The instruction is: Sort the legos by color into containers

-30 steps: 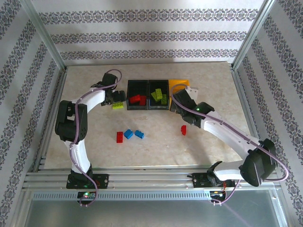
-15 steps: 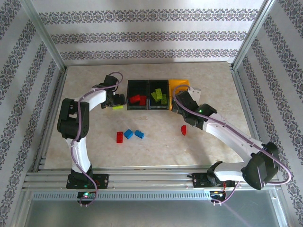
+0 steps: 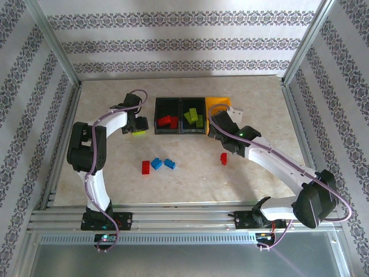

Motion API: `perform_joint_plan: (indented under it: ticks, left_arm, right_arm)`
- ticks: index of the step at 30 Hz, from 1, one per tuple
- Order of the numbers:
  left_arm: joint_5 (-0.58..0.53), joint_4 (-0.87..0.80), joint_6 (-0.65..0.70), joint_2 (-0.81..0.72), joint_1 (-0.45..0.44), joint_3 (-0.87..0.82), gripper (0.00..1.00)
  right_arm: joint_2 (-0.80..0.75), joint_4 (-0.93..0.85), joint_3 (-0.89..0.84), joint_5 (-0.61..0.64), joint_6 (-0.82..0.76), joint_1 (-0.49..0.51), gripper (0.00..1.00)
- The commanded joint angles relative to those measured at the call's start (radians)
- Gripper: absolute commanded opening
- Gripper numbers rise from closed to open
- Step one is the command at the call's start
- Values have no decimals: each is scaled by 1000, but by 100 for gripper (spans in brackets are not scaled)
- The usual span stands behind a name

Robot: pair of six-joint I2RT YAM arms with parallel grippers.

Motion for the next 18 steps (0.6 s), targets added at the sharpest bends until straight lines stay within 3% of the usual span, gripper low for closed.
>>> perform_joint_plan:
  ticks: [1,18]
  left_arm:
    - [-18,-25,-5,-15,18,-33,73]
    - [3,-9,-4,27,18,-16,81]
  right_arm:
    - [9,-1,15,14,25,-3,98]
    - [19,11,6,5,29,-2,98]
